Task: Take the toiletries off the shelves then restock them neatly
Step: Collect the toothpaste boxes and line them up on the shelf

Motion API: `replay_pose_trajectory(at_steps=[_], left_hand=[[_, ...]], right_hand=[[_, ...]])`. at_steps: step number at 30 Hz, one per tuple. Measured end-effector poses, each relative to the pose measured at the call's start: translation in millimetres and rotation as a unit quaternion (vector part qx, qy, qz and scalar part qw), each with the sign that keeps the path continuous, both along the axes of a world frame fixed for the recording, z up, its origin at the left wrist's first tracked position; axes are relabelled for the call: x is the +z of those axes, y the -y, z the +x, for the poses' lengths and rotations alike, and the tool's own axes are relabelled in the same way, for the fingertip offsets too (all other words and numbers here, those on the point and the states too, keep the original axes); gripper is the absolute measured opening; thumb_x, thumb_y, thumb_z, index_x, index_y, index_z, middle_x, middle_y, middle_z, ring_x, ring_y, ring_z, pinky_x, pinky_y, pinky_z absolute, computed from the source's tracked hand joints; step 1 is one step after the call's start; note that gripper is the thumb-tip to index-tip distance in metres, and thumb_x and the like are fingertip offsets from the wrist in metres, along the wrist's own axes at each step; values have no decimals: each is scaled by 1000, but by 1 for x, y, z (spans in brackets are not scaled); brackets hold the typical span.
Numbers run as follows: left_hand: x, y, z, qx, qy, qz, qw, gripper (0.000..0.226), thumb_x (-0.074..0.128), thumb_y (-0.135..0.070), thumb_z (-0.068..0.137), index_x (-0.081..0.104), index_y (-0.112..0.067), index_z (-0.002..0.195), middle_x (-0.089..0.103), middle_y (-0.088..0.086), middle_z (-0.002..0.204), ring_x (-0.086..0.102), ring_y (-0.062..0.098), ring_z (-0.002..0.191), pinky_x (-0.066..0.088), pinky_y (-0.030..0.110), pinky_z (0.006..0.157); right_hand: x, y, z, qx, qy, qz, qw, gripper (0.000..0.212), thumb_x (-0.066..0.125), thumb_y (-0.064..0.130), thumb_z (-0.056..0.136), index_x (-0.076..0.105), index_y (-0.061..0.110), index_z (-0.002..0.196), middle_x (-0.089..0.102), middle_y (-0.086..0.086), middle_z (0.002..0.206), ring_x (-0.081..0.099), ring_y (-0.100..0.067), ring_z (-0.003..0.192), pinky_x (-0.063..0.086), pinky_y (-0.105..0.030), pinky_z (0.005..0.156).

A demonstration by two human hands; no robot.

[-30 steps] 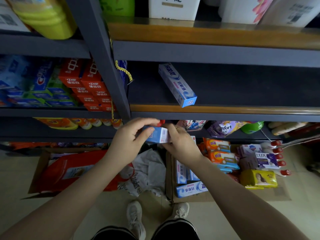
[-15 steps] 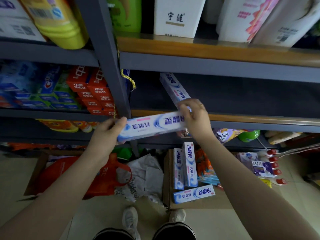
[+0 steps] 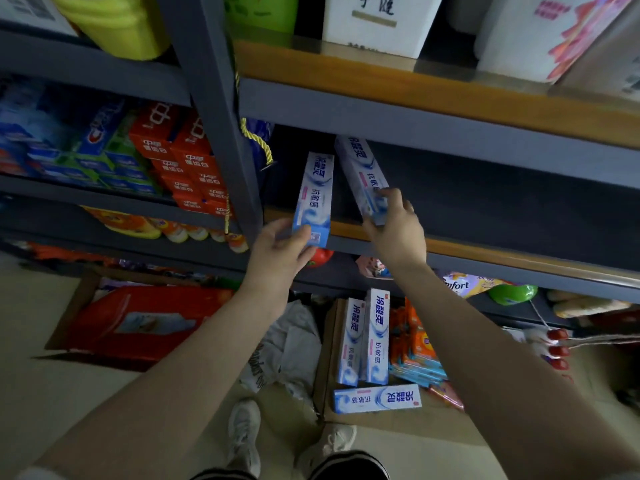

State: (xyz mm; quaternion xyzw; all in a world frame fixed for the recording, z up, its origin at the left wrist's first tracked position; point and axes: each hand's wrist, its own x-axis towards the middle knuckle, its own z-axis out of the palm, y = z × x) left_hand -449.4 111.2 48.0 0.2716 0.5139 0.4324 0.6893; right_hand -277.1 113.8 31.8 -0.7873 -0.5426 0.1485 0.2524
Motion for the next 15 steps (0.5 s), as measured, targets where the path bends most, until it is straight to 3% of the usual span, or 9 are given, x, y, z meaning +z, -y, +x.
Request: replay_pose_trajectory(at_steps=[2, 3, 5, 6, 9, 12, 15], left_hand=[[-3, -9, 10, -28, -97, 49, 994, 22, 57, -13, 91, 54, -4, 111, 63, 11, 107, 63, 21, 99, 53, 30, 88], [-4, -15, 13, -57, -210, 99, 971, 21, 58, -15, 91, 55, -9, 110, 63, 9, 106, 62, 21, 99, 52, 35, 90], [-6, -27, 16, -118, -425, 212, 872, 30, 57, -21, 91, 54, -11, 119, 58, 8, 116, 57, 24, 105, 46, 35, 90], [-5, -33, 17, -133, -474, 263, 830, 35, 55, -21, 92, 50, -11, 126, 53, 10, 123, 54, 25, 108, 43, 31, 88], [-13, -51, 20, -208, -511, 352, 756, 45, 46, -10, 95, 39, -15, 140, 44, 15, 134, 50, 27, 114, 37, 23, 87], [-24, -71, 21, -270, -562, 352, 698, 51, 40, -1, 94, 36, -19, 142, 42, 19, 137, 51, 34, 115, 44, 41, 94], [-28, -83, 14, -305, -604, 323, 662, 47, 38, 2, 92, 42, -11, 137, 38, 17, 142, 49, 36, 117, 43, 42, 96]], right_hand=[[-4, 3, 3, -9, 41, -9, 999, 41, 55, 32, 90, 45, 16, 126, 57, -14, 117, 57, -36, 101, 42, -42, 86], [-5, 5, 4, -12, 51, -11, 999, 43, 55, 36, 90, 45, 17, 127, 59, -13, 118, 58, -35, 102, 41, -42, 87], [-5, 5, 5, -5, 59, -3, 998, 46, 57, 38, 89, 45, 17, 128, 60, -12, 120, 58, -34, 104, 41, -41, 88], [-4, 3, 4, 0, 61, -2, 998, 48, 58, 38, 89, 45, 16, 129, 59, -12, 120, 58, -34, 105, 41, -41, 88], [-2, -7, -4, 19, 44, -19, 999, 51, 60, 37, 89, 42, 15, 131, 55, -13, 124, 56, -34, 109, 42, -40, 86], [-1, -17, -11, 23, 1, -29, 999, 48, 59, 31, 90, 40, 15, 132, 53, -13, 126, 54, -33, 110, 44, -36, 82], [-2, -22, -19, 50, -36, -9, 998, 42, 58, 22, 91, 44, 15, 130, 53, -14, 124, 55, -32, 108, 45, -35, 82]])
